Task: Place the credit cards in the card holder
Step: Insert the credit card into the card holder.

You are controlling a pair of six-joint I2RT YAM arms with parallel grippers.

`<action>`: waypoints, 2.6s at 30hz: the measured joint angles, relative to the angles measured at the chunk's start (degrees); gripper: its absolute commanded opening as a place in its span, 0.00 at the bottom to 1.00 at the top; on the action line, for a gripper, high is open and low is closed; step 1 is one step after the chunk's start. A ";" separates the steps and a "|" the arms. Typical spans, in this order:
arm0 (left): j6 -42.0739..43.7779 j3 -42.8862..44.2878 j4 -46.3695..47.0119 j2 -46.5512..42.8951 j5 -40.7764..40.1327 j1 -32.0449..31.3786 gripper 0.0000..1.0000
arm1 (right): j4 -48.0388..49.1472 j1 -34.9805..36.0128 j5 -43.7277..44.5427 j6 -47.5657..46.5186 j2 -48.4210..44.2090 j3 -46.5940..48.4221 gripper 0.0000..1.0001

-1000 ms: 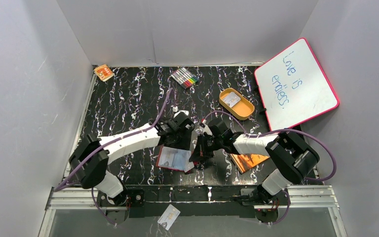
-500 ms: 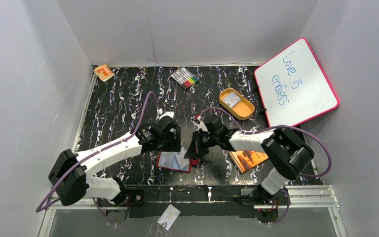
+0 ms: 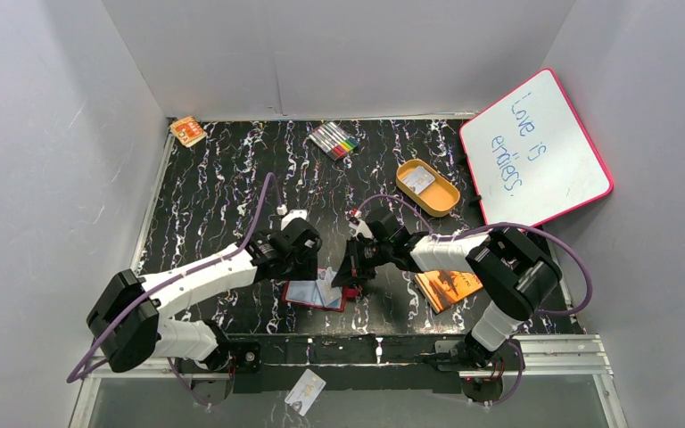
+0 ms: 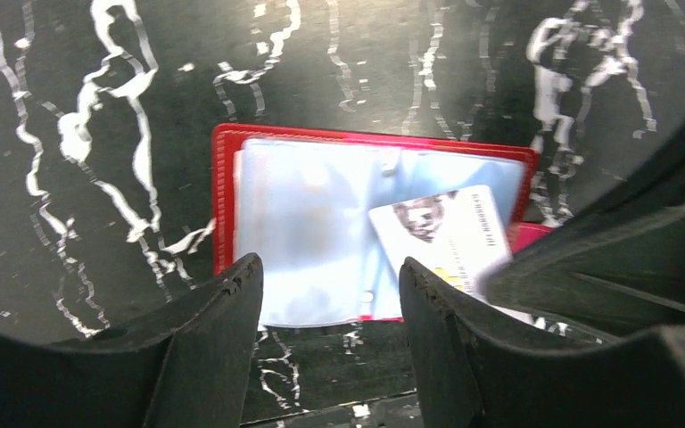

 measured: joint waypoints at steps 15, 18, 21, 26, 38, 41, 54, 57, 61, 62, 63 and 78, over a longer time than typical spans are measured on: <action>-5.27 -12.55 2.97 -8.13 1.60 6.23 0.52 | 1.53 0.00 2.91 2.69 -2.67 -3.87 0.00; -5.75 -14.53 5.79 -7.32 4.35 6.54 0.48 | 1.81 0.00 2.89 2.82 -2.67 -4.02 0.00; -6.23 -15.69 9.20 -6.67 7.72 6.62 0.43 | 2.38 0.00 2.91 2.97 -2.67 -4.94 0.00; -7.39 -17.51 14.49 -6.25 12.68 7.04 0.22 | 2.64 -0.42 2.93 2.95 -2.69 -6.51 0.00; -8.24 -18.27 15.30 -6.27 15.08 7.10 0.22 | -0.87 -3.80 2.97 -0.44 -6.73 -7.63 0.00; -7.17 -16.94 12.90 -6.27 13.42 7.10 0.27 | -2.71 -4.20 2.97 -1.49 -6.95 -7.39 0.00; -4.02 -6.16 9.62 -3.48 8.90 7.10 0.35 | -3.89 -9.90 1.97 -4.13 -9.53 -3.72 0.00; -4.04 -5.97 9.38 -0.70 8.70 7.10 0.35 | -2.25 -10.47 -0.04 -5.27 -6.86 -1.95 0.00; -4.37 -6.14 8.66 0.59 7.85 7.10 0.35 | -0.48 -10.51 -2.97 -6.56 -2.08 -0.42 0.00; -4.50 -6.23 8.61 0.59 7.69 7.10 0.35 | -0.31 -10.51 -3.39 -6.71 -1.36 -0.35 0.00; -4.57 -6.36 8.61 0.59 7.56 7.13 0.35 | -0.22 -10.51 -3.78 -6.88 -0.48 -0.35 0.00; -5.16 -9.94 7.80 0.94 6.36 7.28 0.33 | 1.44 -10.51 -6.60 -7.82 3.61 -0.76 0.00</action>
